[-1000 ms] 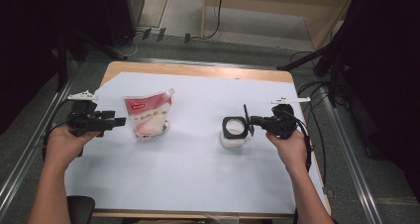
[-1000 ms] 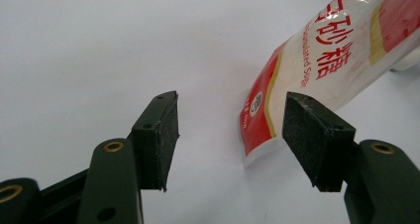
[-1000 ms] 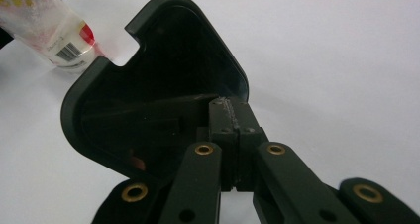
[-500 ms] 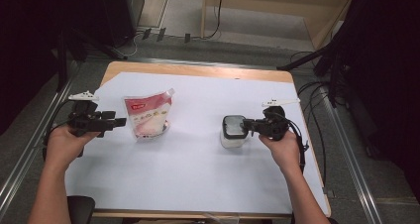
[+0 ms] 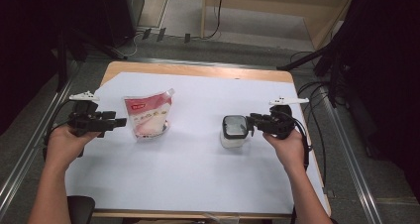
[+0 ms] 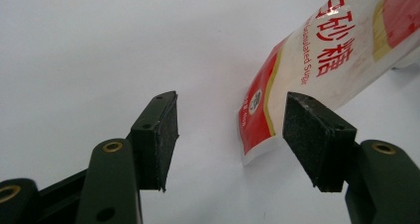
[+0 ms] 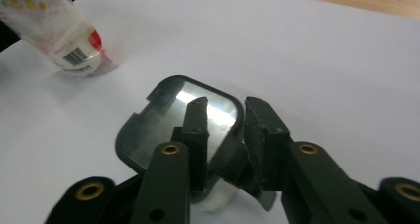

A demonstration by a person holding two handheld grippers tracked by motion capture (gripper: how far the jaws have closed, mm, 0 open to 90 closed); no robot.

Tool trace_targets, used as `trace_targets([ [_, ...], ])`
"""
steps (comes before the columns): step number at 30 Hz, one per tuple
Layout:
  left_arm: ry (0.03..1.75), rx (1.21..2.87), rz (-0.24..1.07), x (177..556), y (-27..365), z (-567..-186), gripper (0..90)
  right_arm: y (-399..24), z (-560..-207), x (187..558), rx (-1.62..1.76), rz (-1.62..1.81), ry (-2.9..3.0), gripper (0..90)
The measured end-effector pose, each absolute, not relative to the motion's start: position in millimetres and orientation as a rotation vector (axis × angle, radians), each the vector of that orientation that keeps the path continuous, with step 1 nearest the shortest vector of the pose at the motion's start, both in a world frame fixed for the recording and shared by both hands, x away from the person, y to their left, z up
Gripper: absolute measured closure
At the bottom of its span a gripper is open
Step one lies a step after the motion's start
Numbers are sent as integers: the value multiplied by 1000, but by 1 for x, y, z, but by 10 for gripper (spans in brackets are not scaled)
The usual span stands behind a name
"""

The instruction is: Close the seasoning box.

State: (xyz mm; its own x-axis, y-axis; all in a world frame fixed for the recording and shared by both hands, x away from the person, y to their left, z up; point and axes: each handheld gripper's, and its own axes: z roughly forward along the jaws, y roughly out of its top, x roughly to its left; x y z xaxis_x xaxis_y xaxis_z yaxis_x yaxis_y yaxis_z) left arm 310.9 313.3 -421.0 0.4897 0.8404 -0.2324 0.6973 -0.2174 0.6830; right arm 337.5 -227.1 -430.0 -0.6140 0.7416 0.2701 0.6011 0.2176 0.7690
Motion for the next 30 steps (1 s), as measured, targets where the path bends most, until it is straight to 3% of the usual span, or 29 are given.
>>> trace_targets([
  [7, 1247, 1976, 227, 311, 312, -420, 391, -244, -435, 341, 1330, 1341, 2265, 522],
  [11, 1244, 1979, 233, 311, 313, -421, 390, -248, -438, 343, 1332, 1331, 2248, 486],
  [30, 1277, 1981, 220, 314, 312, -427, 366, -279, -470, 353, 1453, 1244, 2207, 421],
])
